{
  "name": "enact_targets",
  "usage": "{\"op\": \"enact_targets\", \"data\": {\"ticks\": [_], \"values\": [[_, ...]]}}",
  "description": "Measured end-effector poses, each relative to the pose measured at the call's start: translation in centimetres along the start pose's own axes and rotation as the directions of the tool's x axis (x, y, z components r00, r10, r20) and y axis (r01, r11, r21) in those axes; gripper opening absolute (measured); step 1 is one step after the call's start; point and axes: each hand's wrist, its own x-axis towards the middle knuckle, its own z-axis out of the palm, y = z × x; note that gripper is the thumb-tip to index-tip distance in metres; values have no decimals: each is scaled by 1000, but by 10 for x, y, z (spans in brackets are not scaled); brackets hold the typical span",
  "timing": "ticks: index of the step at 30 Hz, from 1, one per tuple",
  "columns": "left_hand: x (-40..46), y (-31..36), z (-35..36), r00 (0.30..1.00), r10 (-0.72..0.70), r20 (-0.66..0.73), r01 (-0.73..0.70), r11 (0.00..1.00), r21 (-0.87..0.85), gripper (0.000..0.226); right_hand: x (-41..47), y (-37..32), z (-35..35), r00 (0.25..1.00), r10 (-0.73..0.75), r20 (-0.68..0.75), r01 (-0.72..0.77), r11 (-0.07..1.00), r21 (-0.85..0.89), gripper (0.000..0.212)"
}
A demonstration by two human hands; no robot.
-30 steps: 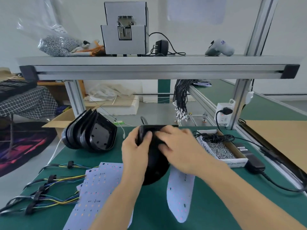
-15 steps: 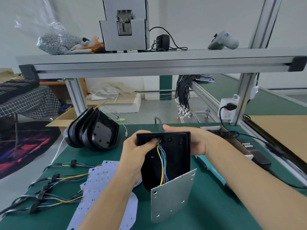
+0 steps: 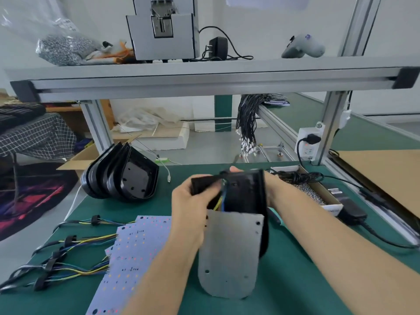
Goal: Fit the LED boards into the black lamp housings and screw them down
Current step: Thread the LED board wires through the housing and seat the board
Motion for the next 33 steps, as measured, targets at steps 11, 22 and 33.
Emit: {"op": "enact_targets", "data": {"ticks": [11,22,33], "values": [[23,-12,-22,926,-315,-210,284,944,-165,16,-94,109,68,803,-592,68,198,158,-967,89],[22,-14,-26,962,-273,-18,271,960,-70,20,-90,88,57,772,-631,78,162,77,-984,38],[15,-25,-18,941,-335,-38,329,937,-114,27,-92,86,58,917,-399,10,76,150,-986,46]]}}
